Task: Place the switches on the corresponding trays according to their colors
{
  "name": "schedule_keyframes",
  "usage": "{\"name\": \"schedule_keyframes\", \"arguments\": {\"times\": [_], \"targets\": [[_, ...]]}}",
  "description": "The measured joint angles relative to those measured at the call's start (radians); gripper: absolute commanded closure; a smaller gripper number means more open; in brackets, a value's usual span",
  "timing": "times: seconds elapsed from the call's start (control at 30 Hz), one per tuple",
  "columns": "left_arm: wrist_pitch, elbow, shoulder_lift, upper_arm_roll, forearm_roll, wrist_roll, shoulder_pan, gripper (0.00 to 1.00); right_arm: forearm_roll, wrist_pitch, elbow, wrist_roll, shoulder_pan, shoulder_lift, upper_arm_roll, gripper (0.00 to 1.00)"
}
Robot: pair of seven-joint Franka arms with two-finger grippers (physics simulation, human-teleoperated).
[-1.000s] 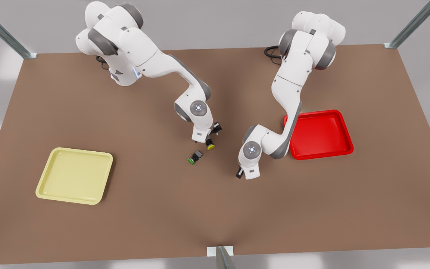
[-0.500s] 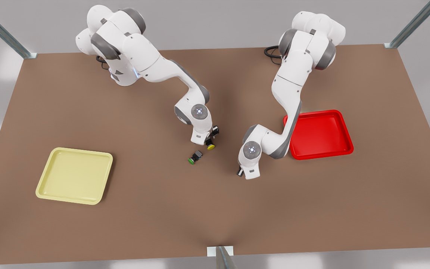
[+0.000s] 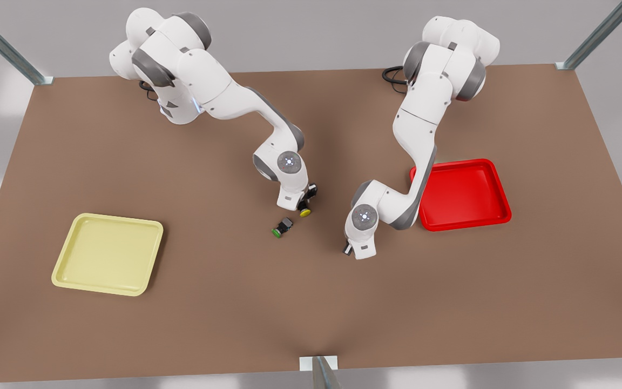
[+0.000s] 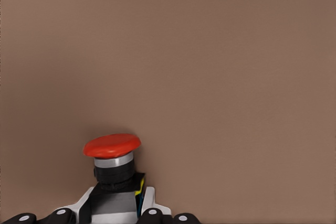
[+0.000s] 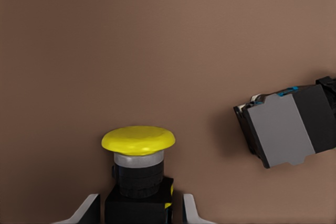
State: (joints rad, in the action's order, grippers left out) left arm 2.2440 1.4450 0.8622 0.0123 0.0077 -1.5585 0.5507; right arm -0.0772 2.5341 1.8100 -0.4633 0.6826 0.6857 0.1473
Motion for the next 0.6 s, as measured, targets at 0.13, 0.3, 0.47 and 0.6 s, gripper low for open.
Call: {"name": "schedule_keyframes", "arguments": {"times": [0.13,0.3,0.47,0.6], "targets": [[-0.004,0.000,0.000,-0.001,0.000,0.000,0.000,0.47,-0.001,-0.002,0.000,-0.001,0.000,0.000,0.000,0.41],[-0.011,0.000,-0.004,0.000,0.000,0.002,0.000,0.47,-0.001,0.000,0.000,-0.002,0.000,-0.002,0.000,0.50],[-0.078,0.044,-0.077,-0.024,0.001,0.052,-0.003,0.47,0.000,-0.001,0.000,-0.001,0.000,-0.002,0.000,0.50],[-0.081,0.176,-0.185,-0.088,0.003,0.164,-0.005,0.47,0.002,0.000,-0.001,0.003,0.000,-0.003,0.000,0.52]]}}
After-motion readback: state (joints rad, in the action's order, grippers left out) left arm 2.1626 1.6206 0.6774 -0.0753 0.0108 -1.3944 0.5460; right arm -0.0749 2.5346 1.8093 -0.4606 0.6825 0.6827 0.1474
